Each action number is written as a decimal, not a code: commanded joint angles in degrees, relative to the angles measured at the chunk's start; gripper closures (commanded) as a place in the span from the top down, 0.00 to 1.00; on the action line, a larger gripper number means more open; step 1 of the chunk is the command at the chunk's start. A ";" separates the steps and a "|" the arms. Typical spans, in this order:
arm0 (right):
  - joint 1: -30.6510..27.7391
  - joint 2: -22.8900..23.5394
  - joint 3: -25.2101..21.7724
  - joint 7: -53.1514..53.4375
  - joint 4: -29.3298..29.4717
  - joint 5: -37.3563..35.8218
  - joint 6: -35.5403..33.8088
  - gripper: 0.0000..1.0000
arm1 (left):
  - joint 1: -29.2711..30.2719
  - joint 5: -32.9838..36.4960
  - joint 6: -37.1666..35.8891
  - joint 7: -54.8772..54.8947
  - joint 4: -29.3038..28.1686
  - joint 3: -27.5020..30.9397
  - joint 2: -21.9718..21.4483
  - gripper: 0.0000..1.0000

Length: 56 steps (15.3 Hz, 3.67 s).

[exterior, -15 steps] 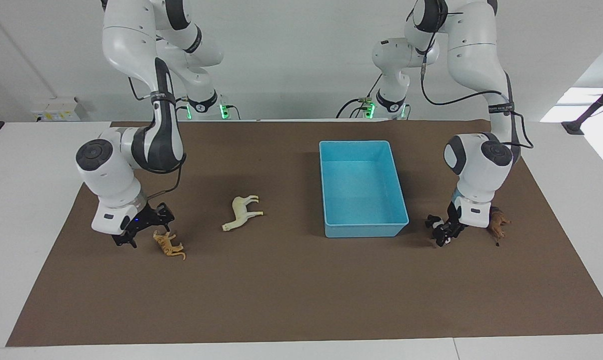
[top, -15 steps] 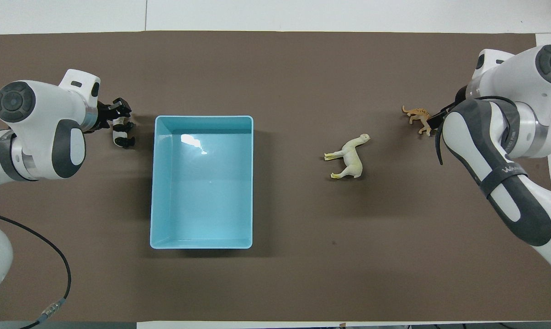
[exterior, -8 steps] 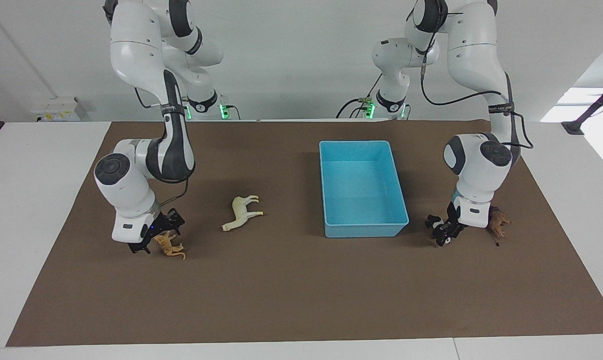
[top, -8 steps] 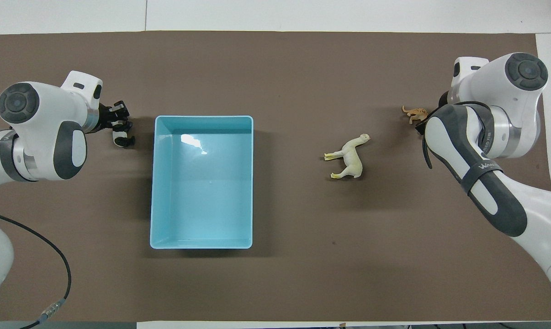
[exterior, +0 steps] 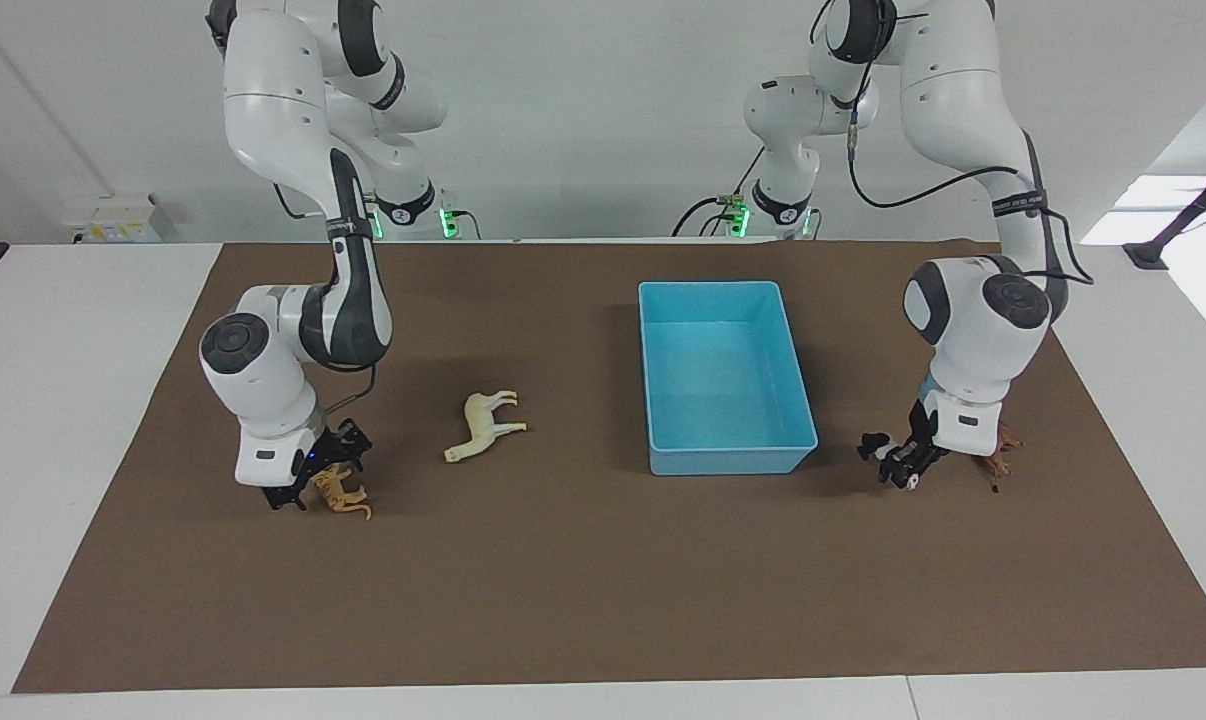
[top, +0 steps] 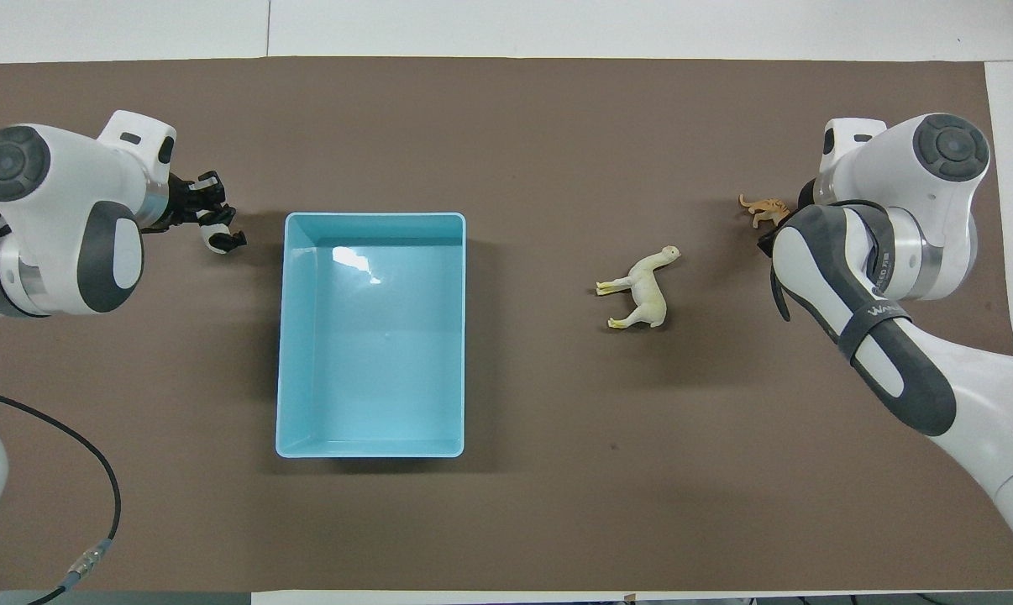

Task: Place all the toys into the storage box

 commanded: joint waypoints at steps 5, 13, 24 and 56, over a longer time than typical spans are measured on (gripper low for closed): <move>-1.15 -0.58 0.50 -0.22 -2.54 -0.35 3.82 0.06 | -5.28 0.23 -23.47 -3.81 10.16 -1.25 -5.26 0.16; -0.45 -0.66 0.41 -0.22 -1.67 -0.35 3.13 0.00 | -18.40 0.31 -7.50 -18.86 -13.83 -1.25 -14.50 0.27; 11.39 -6.29 3.84 34.18 19.31 -0.43 -24.97 0.00 | -8.67 0.93 -13.29 3.94 -7.43 0.15 -15.82 1.00; 22.69 0.83 -0.12 77.68 30.51 -0.26 -25.26 1.00 | 18.43 0.84 20.65 26.05 -23.43 0.33 -5.01 0.24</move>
